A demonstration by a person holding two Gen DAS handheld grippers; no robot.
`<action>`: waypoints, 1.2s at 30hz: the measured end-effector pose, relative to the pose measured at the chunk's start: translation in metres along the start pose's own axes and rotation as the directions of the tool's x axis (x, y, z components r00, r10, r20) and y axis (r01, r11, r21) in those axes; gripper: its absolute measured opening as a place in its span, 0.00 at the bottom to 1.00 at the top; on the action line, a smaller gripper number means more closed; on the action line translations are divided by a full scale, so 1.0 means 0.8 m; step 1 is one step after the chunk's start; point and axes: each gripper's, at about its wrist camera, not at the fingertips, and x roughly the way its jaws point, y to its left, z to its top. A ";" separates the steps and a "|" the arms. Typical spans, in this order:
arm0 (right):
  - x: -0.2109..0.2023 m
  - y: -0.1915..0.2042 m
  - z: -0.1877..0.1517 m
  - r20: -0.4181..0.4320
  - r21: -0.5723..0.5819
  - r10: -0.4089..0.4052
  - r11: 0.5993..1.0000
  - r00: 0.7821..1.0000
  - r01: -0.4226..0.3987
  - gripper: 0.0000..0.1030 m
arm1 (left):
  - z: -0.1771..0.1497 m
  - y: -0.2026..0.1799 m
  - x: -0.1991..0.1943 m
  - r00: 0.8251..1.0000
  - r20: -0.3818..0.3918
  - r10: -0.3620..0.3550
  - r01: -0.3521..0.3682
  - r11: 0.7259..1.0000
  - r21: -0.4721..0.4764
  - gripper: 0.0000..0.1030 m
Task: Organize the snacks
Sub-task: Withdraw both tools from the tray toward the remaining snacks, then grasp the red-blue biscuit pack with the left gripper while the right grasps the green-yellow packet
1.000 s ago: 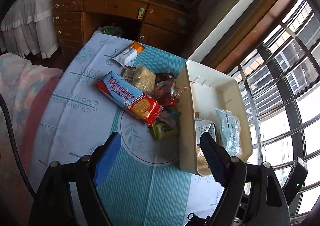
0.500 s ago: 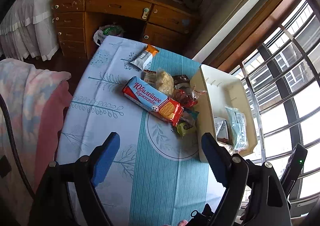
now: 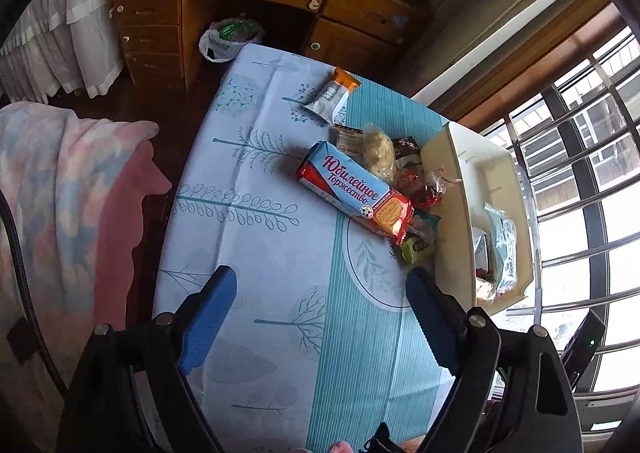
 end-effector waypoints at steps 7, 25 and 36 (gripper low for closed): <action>0.013 0.020 -0.011 0.017 0.082 -0.035 0.996 0.999 0.034 0.93 | 0.031 0.019 0.022 0.998 -0.064 0.010 -0.017 0.994 -0.108 0.83; 0.072 0.022 -0.006 0.031 0.131 -0.067 0.989 0.997 0.062 0.86 | 0.073 -0.017 0.126 0.974 -0.227 0.001 -0.087 0.927 -0.365 0.83; 0.129 0.028 -0.009 0.052 0.096 -0.056 0.994 0.997 0.051 0.75 | 0.089 -0.024 0.193 0.970 -0.235 -0.058 -0.045 0.911 -0.409 0.83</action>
